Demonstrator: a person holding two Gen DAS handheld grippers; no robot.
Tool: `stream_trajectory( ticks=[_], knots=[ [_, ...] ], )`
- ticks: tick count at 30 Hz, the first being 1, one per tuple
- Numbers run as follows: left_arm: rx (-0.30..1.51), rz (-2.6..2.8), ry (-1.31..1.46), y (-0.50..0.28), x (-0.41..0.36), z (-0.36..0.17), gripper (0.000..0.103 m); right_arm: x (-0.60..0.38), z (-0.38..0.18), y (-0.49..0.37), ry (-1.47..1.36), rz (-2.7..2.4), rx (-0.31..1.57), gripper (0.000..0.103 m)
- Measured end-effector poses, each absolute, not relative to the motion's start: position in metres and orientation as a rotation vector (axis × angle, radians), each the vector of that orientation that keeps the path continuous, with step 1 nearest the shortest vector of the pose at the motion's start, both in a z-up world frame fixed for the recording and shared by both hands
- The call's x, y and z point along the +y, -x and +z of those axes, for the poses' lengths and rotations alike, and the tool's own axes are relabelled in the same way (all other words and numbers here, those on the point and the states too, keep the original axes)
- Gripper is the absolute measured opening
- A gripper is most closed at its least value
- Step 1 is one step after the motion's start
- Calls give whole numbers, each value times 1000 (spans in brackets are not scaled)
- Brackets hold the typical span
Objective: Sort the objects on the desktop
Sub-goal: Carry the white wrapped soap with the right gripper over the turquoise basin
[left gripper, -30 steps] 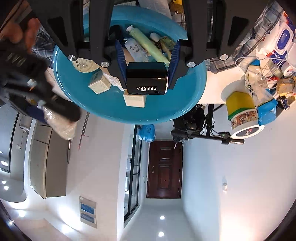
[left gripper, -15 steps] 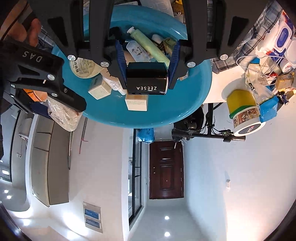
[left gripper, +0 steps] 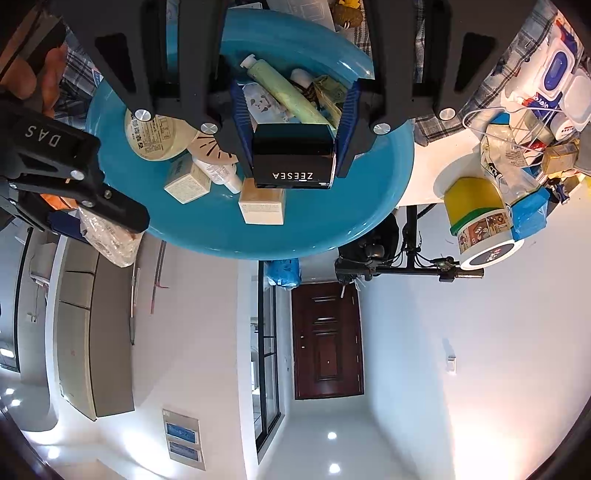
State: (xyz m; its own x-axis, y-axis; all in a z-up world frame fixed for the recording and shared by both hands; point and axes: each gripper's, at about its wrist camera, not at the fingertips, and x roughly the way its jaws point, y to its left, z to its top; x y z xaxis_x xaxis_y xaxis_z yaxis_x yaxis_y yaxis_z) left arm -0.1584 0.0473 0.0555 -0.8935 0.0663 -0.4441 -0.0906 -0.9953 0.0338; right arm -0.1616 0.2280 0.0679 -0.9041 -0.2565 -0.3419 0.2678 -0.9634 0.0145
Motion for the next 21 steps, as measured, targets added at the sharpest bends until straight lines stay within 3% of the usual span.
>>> stream_trajectory(
  ticks=[21],
  knots=[
    [64, 2969, 689, 156, 46, 58, 43, 221, 65, 163, -529, -2813, 89, 85]
  ],
)
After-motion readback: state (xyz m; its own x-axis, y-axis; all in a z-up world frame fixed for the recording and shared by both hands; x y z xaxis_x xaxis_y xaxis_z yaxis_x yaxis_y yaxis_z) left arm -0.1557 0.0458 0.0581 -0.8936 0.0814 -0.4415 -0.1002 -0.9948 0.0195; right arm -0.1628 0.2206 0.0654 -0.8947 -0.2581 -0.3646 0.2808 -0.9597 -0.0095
